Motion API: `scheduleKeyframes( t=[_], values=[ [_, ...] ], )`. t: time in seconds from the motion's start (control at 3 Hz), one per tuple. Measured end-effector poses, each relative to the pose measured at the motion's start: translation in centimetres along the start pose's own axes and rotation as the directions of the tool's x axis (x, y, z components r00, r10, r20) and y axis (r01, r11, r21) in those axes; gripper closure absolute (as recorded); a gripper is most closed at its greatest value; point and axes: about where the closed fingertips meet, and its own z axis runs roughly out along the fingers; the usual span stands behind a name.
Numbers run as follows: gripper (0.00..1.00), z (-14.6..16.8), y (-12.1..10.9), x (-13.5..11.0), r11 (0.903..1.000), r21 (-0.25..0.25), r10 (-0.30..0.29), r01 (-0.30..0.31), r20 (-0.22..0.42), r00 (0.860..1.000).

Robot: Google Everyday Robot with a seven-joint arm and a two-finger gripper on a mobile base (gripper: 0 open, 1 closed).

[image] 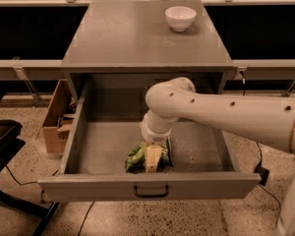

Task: Pick green jalapeno chip bag from top drawer and place on counter

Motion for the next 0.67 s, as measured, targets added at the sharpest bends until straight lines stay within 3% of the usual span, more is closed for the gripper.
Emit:
scheduleKeyframes(
  t=[0.33, 0.67],
  values=[
    [0.25, 2.18, -0.12, -0.74, 0.9995, -0.031, -0.009, 0.01, 0.009, 1.0],
    [0.56, 1.8, -0.11, -0.72, 0.9996, -0.026, -0.013, 0.013, 0.006, 1.0]
  ],
)
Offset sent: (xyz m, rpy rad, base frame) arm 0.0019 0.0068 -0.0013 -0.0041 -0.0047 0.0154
